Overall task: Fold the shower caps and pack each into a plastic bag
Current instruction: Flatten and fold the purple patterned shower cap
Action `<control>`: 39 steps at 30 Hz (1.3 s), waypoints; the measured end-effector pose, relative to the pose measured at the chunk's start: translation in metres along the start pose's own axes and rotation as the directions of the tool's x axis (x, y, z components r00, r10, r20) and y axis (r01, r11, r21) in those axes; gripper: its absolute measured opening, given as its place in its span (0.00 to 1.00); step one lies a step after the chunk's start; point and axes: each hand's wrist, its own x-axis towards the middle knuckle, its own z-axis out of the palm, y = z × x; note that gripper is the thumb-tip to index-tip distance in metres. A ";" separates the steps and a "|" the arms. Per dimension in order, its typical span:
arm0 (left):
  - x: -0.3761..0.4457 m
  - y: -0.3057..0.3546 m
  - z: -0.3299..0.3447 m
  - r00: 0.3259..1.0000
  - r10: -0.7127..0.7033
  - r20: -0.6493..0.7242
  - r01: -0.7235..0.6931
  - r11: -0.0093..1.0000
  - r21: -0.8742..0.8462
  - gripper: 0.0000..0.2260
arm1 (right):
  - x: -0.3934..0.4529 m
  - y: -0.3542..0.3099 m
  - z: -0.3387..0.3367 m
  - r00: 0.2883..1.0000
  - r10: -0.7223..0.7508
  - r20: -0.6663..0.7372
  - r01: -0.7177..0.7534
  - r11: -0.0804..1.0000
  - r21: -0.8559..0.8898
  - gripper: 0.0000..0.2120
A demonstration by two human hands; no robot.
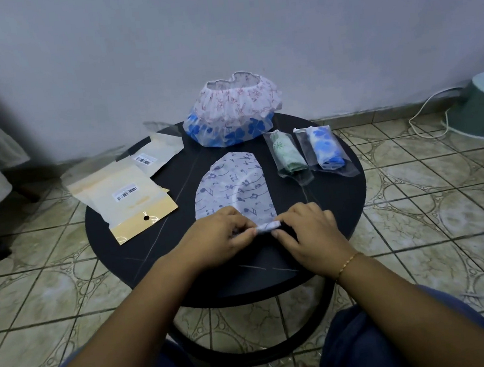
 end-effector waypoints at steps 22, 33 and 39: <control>0.004 -0.015 -0.004 0.945 -0.323 -0.041 0.270 0.847 -0.458 0.13 | 0.014 0.000 -0.007 0.964 0.239 0.120 -0.248 0.966 0.072 0.14; 0.008 0.001 0.000 0.890 -0.448 -0.083 0.405 0.862 -0.306 0.19 | 0.017 -0.010 -0.001 0.944 0.321 0.083 -0.322 0.947 0.005 0.19; 0.004 0.016 0.004 0.852 -0.453 -0.264 0.436 0.891 -0.124 0.11 | 0.019 -0.013 0.002 0.934 0.354 0.056 -0.354 0.935 -0.013 0.19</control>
